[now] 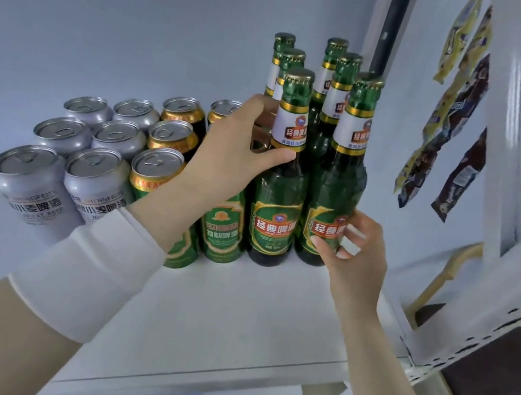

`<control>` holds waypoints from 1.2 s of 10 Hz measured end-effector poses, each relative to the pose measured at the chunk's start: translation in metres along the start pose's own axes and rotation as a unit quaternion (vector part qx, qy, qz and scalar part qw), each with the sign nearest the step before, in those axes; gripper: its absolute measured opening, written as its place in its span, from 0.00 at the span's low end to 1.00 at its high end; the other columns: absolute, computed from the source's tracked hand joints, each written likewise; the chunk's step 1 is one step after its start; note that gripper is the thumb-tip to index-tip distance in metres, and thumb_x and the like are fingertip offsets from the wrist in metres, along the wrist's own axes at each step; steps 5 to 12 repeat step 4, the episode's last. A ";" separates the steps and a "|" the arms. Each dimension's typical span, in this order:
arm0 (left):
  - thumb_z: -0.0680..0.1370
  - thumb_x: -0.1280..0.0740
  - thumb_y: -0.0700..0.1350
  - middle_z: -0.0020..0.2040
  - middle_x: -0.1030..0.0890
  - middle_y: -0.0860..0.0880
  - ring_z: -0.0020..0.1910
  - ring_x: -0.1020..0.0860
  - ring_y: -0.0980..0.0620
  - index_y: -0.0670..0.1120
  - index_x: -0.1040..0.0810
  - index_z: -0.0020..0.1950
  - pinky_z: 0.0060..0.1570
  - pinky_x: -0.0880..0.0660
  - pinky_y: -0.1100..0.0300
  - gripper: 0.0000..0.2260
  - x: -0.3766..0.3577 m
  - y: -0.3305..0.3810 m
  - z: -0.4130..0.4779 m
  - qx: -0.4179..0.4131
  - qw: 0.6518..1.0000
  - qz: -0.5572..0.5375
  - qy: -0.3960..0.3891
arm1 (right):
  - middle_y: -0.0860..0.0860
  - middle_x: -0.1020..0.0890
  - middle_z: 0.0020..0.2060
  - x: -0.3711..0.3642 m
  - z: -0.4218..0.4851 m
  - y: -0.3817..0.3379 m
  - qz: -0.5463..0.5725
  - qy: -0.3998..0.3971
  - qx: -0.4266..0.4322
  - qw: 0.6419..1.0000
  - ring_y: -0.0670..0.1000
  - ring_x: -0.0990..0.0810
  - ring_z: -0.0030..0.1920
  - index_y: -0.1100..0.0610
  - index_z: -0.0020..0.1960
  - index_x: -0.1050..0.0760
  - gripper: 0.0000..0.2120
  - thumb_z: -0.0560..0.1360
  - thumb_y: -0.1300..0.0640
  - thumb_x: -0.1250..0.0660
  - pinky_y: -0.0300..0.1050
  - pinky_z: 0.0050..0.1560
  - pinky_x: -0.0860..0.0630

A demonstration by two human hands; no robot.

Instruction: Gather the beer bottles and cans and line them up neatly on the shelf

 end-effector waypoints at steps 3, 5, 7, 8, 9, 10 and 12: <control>0.73 0.31 0.48 0.66 0.27 0.51 0.63 0.28 0.55 0.47 0.36 0.70 0.60 0.32 0.67 0.27 0.003 0.009 -0.018 -0.011 0.998 0.064 0.019 | 0.49 0.32 0.64 0.009 -0.009 -0.017 -0.087 -0.002 0.004 0.996 0.49 0.28 0.62 0.53 0.68 0.37 0.34 0.67 0.51 0.26 0.51 0.57 0.24; 0.74 0.33 0.47 0.69 0.29 0.50 0.68 0.31 0.52 0.47 0.38 0.72 0.63 0.36 0.63 0.27 0.024 0.010 -0.043 -0.011 0.990 0.089 0.113 | 0.55 0.33 0.67 0.016 -0.023 -0.056 -0.131 0.040 0.159 0.978 0.53 0.33 0.67 0.58 0.70 0.38 0.32 0.71 0.51 0.30 0.36 0.63 0.34; 0.74 0.33 0.47 0.69 0.29 0.50 0.68 0.31 0.52 0.47 0.38 0.72 0.63 0.36 0.63 0.27 0.024 0.010 -0.043 -0.011 0.990 0.089 0.113 | 0.55 0.33 0.67 0.016 -0.023 -0.056 -0.131 0.040 0.159 0.978 0.53 0.33 0.67 0.58 0.70 0.38 0.32 0.71 0.51 0.30 0.36 0.63 0.34; 0.74 0.33 0.47 0.69 0.29 0.50 0.68 0.31 0.52 0.47 0.38 0.72 0.63 0.36 0.63 0.27 0.024 0.010 -0.043 -0.011 0.990 0.089 0.113 | 0.55 0.33 0.67 0.016 -0.023 -0.056 -0.131 0.040 0.159 0.978 0.53 0.33 0.67 0.58 0.70 0.38 0.32 0.71 0.51 0.30 0.36 0.63 0.34; 0.74 0.33 0.47 0.69 0.29 0.50 0.68 0.31 0.52 0.47 0.38 0.72 0.63 0.36 0.63 0.27 0.024 0.010 -0.043 -0.011 0.990 0.089 0.113 | 0.55 0.33 0.67 0.016 -0.023 -0.056 -0.131 0.040 0.159 0.978 0.53 0.33 0.67 0.58 0.70 0.38 0.32 0.71 0.51 0.30 0.36 0.63 0.34; 0.74 0.33 0.47 0.69 0.29 0.50 0.68 0.31 0.52 0.47 0.38 0.72 0.63 0.36 0.63 0.27 0.024 0.010 -0.043 -0.011 0.990 0.089 0.113 | 0.55 0.33 0.67 0.016 -0.023 -0.056 -0.131 0.040 0.159 0.978 0.53 0.33 0.67 0.58 0.70 0.38 0.32 0.71 0.51 0.30 0.36 0.63 0.34; 0.74 0.33 0.47 0.69 0.29 0.50 0.68 0.31 0.52 0.47 0.38 0.72 0.63 0.36 0.63 0.27 0.024 0.010 -0.043 -0.011 0.990 0.089 0.113 | 0.55 0.33 0.67 0.016 -0.023 -0.056 -0.131 0.040 0.159 0.978 0.53 0.33 0.67 0.58 0.70 0.38 0.32 0.71 0.51 0.30 0.36 0.63 0.34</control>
Point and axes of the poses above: each hand's wrist, its own z-axis towards the middle knuckle, its own x-axis out of the back of the hand, y = z × x, the point moved 6 cm from there along z, towards the middle knuckle
